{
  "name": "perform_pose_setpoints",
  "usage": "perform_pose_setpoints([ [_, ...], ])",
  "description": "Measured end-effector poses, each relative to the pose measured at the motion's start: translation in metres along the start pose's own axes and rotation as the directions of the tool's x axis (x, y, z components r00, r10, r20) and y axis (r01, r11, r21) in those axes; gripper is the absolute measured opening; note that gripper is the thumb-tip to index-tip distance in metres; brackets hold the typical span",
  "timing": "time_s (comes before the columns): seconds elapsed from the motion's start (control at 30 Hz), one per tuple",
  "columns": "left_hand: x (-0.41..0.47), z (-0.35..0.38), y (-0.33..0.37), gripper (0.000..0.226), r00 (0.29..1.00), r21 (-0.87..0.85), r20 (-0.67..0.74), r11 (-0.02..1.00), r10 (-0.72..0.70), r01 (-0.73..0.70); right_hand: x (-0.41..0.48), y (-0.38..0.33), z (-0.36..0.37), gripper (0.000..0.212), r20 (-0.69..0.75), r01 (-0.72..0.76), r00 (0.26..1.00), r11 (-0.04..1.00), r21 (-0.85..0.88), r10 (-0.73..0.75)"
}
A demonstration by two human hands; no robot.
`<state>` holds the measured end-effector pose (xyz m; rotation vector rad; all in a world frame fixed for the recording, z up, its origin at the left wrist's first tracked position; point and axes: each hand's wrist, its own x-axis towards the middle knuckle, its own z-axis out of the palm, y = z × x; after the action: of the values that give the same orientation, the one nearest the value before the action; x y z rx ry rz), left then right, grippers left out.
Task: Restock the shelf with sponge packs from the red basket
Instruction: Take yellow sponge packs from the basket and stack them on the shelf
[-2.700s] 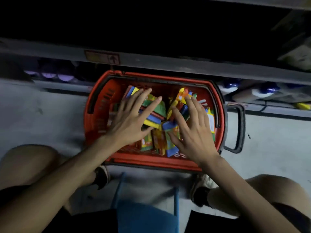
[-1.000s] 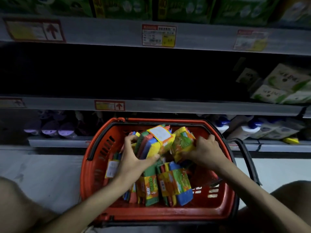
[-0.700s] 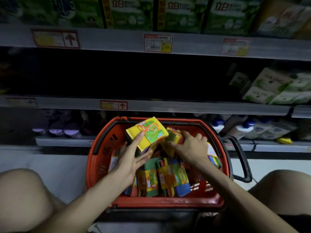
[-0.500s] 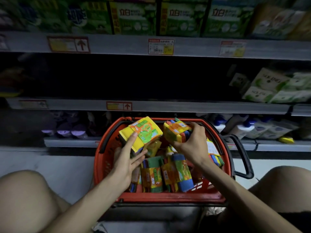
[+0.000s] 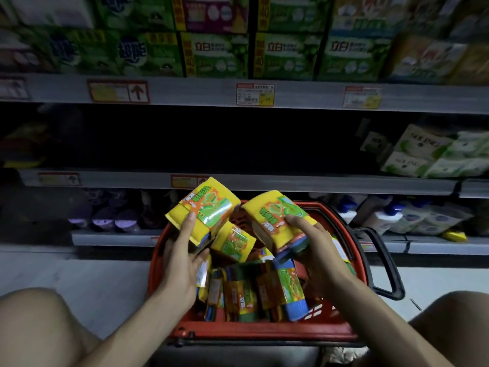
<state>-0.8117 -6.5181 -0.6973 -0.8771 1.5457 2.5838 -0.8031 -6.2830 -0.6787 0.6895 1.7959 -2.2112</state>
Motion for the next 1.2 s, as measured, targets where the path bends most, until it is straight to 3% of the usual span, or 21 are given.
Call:
perform_pose_setpoints([
  [0.1,0.001,0.009,-0.001,0.084,0.998,0.013,0.053,1.0,-0.017,0.016,0.0,-0.009,0.001,0.055,0.04,-0.033,0.999,0.999,-0.003,0.033],
  [0.27,0.001,0.025,-0.004,0.062,0.99,0.025,0.143,1.0,0.003,-0.006,-0.006,-0.016,0.012,0.058,0.102,0.059,0.994,0.986,-0.158,-0.043],
  [0.43,0.005,0.025,-0.009,0.061,0.985,-0.029,0.168,0.998,-0.047,0.052,-0.011,-0.018,0.013,0.057,0.147,0.066,0.989,0.973,-0.223,-0.034],
  [0.53,0.002,0.027,-0.012,0.063,0.984,-0.04,0.171,0.998,-0.049,0.057,-0.01,-0.017,0.016,0.055,0.122,0.12,0.989,0.93,-0.349,-0.082],
  [0.63,0.001,0.027,-0.014,0.068,0.986,-0.037,0.157,0.997,-0.063,0.069,-0.01,-0.017,0.015,0.054,0.118,0.072,0.993,0.883,-0.464,-0.019],
  [0.73,0.002,0.024,-0.012,0.066,0.983,-0.032,0.169,0.996,-0.077,0.084,-0.008,-0.018,0.011,0.064,0.161,0.051,0.986,0.816,-0.575,0.051],
  [0.8,0.003,0.023,-0.01,0.065,0.981,-0.039,0.179,0.996,-0.078,0.086,-0.011,-0.015,0.012,0.09,0.225,0.11,0.973,0.769,-0.629,0.044],
  [0.9,0.002,0.024,-0.012,0.063,0.98,-0.041,0.186,0.996,-0.073,0.082,-0.015,0.0,0.02,0.107,0.326,0.184,0.945,0.8,-0.571,0.016],
  [1.1,0.003,0.025,-0.012,0.061,0.977,-0.067,0.183,0.99,-0.107,0.121,-0.013,0.01,0.028,0.07,0.294,0.19,0.955,0.836,-0.515,-0.035],
  [1.2,0.006,0.027,-0.005,0.053,0.979,-0.096,0.174,0.987,-0.108,0.126,-0.008,0.007,0.027,0.073,0.281,0.194,0.959,0.829,-0.524,-0.047],
])
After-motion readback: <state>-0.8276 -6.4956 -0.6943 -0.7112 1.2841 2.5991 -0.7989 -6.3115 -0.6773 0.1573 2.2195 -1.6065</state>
